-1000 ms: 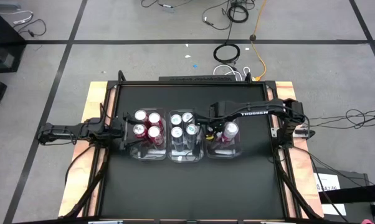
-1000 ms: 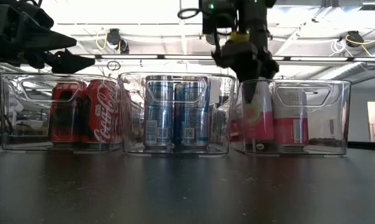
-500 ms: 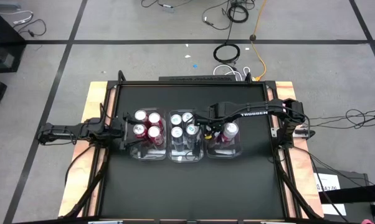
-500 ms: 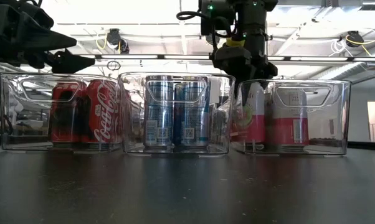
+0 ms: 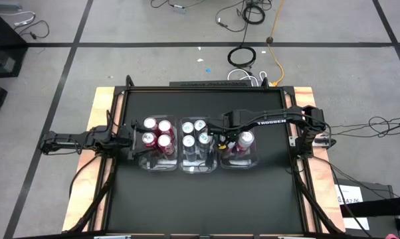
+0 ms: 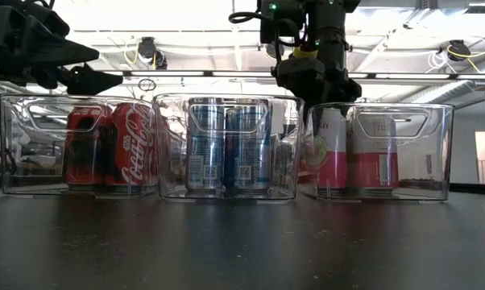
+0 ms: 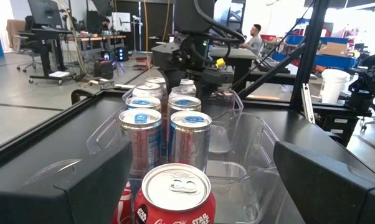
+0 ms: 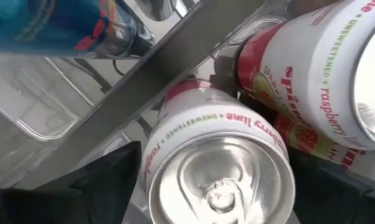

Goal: Sort soda cans
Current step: Put the pink-white soda can to the right transparent bin, then return to Home Position

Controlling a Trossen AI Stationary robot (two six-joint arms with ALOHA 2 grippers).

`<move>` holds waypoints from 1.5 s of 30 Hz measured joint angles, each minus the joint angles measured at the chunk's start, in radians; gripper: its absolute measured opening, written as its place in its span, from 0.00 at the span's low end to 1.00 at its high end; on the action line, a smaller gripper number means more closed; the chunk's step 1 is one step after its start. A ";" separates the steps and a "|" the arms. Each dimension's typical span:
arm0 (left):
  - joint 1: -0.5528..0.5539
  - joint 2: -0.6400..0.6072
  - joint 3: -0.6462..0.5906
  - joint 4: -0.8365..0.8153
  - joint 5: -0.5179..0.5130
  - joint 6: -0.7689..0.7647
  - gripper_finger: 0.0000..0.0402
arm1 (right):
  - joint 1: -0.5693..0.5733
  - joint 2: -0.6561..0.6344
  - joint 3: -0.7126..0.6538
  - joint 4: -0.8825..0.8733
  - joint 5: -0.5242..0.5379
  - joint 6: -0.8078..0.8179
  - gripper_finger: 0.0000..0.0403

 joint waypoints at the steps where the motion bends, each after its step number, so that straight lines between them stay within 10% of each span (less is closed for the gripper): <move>1: 0.000 0.000 0.000 0.000 0.000 0.000 0.99 | 0.000 0.000 0.000 -0.001 0.000 0.000 0.88; 37: 0.000 0.000 0.000 0.000 0.000 0.000 0.99 | 0.096 -0.391 0.152 -0.343 0.088 0.065 0.88; 45: 0.000 0.000 0.000 0.000 0.000 0.000 0.99 | 0.242 -0.460 -0.096 0.074 0.230 -0.085 0.88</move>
